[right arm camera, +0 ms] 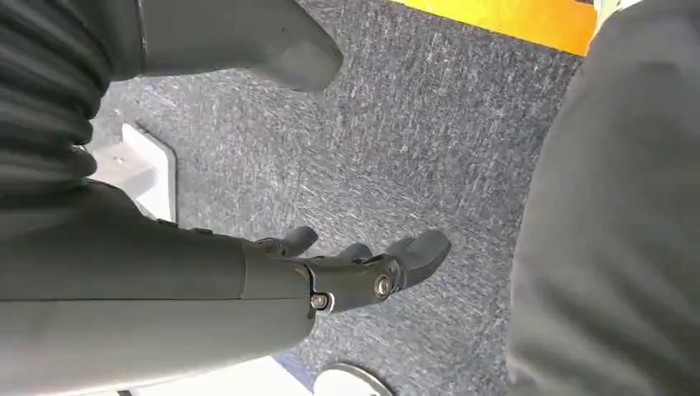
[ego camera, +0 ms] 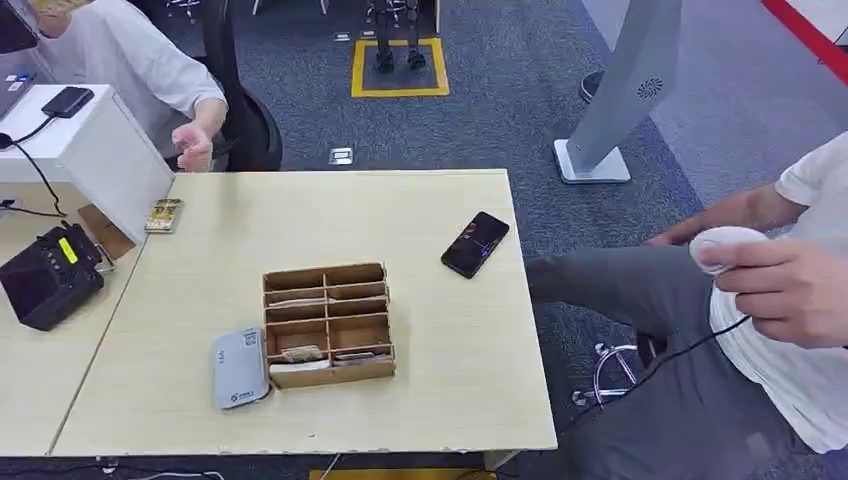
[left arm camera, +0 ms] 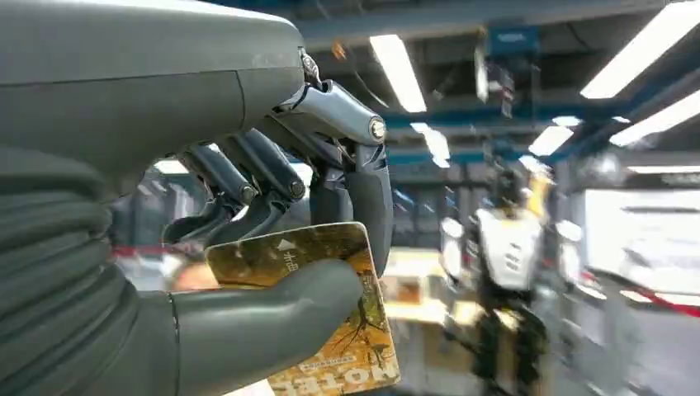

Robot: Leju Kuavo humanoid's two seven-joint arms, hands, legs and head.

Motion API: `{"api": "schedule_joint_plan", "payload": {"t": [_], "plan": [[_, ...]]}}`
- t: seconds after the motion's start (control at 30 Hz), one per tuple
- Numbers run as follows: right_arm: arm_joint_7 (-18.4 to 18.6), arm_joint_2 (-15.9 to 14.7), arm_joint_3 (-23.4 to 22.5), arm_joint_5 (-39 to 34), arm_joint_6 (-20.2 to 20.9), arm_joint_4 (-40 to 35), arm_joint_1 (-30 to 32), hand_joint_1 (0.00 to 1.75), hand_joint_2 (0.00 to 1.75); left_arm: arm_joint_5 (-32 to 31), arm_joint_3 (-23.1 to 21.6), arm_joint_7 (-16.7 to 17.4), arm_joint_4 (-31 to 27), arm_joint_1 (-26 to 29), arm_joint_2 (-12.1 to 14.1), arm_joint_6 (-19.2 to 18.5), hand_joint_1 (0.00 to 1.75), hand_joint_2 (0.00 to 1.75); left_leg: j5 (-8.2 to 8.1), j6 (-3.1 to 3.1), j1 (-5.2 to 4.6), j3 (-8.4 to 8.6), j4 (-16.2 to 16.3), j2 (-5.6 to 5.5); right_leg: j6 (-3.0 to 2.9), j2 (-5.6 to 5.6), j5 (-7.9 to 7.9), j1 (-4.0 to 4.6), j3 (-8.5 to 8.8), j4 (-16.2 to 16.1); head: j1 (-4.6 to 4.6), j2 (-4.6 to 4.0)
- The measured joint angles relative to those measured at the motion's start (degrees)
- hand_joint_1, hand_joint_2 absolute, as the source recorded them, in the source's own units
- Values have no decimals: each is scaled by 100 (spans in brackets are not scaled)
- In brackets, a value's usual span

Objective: Pass the card to the sensor for recognition and then transmit it.

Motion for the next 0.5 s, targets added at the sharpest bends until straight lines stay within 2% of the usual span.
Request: {"api": "schedule_joint_plan", "payload": {"t": [0.1, 0.23, 0.3, 0.37, 0.43, 0.5], "plan": [[-26, 13, -22, 30, -13, 0, -8, 0, 175, -531, -68, 82, 24, 217, 37, 376, 175, 175, 5, -4, -1, 3, 0, -2, 0, -2, 2, -1, 0, 1, -2, 0], [2, 22, -39, 109, -26, 0, -32, 0, 175, -1357, -70, 192, 263, 940, -103, 1030, 175, 175, 6, -4, -10, 21, -2, 0, -2, 0, 4, -9, 7, 7, -2, 0], [72, 22, -39, 188, -9, 0, -31, 0, 175, -2198, -68, 293, 593, 1434, -377, 1642, 175, 175, 12, 0, -16, 37, -3, -13, -1, -14, 2, -19, 25, 10, -9, 0], [74, 22, -39, 282, 7, 0, -53, 0, 175, -3032, -48, 380, 1011, 1985, -803, 2120, 175, 175, 13, 0, -17, 34, -3, -15, 0, -18, 3, -18, 28, 9, -7, 0], [68, 22, -39, 337, 18, -2, -72, 0, 175, -3427, 20, 389, 1439, 2397, -1184, 2360, 175, 175, 13, 0, -18, 32, -3, -12, 3, -16, 5, -18, 28, 10, -9, 0], [68, 22, -39, 354, 20, -4, -80, 0, 175, -3555, 76, 393, 1739, 2666, -1461, 2436, 175, 175, 13, 0, -18, 31, -2, 3, 7, 4, 10, -18, 24, 9, -6, 0]]}}
